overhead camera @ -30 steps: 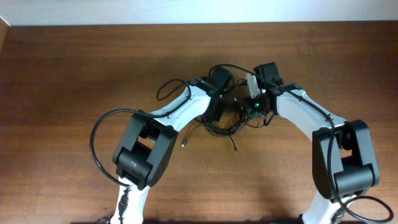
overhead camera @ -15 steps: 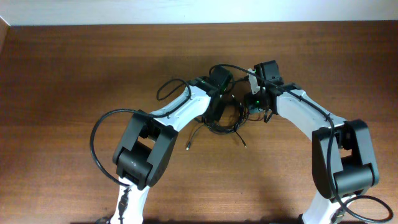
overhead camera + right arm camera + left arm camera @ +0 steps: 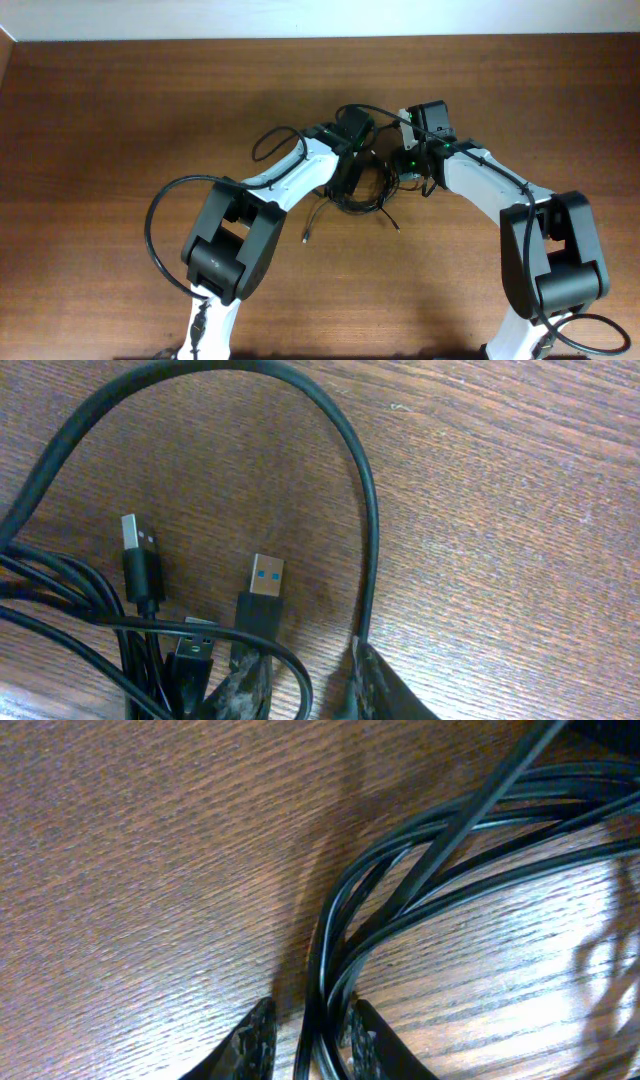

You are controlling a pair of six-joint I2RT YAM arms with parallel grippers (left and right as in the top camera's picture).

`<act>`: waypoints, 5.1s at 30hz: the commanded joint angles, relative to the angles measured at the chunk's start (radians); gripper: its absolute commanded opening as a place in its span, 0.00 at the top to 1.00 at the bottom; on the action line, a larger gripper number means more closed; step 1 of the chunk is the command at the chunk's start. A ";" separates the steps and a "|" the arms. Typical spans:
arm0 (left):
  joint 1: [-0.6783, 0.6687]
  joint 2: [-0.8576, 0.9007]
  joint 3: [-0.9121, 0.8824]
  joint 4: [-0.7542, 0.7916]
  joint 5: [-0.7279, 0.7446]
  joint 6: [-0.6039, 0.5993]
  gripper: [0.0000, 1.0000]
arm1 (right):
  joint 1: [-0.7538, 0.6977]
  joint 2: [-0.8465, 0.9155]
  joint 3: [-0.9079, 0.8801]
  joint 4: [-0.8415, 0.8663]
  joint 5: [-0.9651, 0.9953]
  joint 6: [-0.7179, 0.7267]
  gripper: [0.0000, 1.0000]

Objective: Untangle cables

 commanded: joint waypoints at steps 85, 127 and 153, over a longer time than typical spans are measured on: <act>0.389 -0.118 0.037 -0.226 0.173 -0.147 0.89 | 0.271 -0.248 -0.086 -0.058 -0.437 0.380 0.62; 0.382 -0.118 0.037 -0.218 0.174 -0.149 0.81 | 0.292 -0.234 -0.263 -0.035 -0.170 0.801 0.87; 0.382 -0.118 0.037 -0.173 0.493 0.048 0.91 | 0.165 -0.253 -0.342 0.286 -0.993 0.602 0.96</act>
